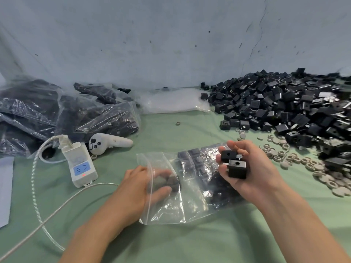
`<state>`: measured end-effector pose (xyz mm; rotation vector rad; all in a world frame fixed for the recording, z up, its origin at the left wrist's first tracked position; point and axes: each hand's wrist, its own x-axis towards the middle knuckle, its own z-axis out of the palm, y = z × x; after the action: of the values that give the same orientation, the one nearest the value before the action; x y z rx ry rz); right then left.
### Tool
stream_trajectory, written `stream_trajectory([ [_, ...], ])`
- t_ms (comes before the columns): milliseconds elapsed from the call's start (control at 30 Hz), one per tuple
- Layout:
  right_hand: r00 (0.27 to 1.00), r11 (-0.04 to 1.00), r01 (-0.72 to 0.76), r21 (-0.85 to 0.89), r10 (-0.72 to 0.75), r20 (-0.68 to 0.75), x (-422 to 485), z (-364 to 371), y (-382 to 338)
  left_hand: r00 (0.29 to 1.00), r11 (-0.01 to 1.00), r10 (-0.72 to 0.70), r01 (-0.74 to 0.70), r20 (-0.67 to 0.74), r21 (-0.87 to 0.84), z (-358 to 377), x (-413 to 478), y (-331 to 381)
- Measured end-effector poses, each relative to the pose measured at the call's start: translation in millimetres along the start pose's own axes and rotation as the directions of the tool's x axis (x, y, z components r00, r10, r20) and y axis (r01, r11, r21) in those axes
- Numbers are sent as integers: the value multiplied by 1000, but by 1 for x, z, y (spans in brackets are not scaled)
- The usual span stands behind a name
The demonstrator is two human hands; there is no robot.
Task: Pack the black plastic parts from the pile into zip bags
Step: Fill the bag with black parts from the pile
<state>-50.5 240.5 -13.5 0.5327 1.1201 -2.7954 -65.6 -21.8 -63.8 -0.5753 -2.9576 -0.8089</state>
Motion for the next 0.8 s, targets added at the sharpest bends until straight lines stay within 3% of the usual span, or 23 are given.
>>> stream_trajectory([
  [200,1000,1000,-7,-27,6,-4,7,0,-3,999,996,33,-36,-39,-86,7,12,8],
  [367,1000,1000,-10,-11,10,-19,19,0,-7,998,981,-19,31,62,-193,11,15,1],
  [467,999,1000,-8,-7,8,-31,27,2,-10,998,977,23,-10,56,-214,10,18,0],
  [633,999,1000,-11,-14,10,-36,41,5,-12,984,930,31,37,178,-366,10,25,2],
  [800,999,1000,-12,-14,12,-43,52,10,-12,994,976,87,-72,66,-205,18,35,12],
])
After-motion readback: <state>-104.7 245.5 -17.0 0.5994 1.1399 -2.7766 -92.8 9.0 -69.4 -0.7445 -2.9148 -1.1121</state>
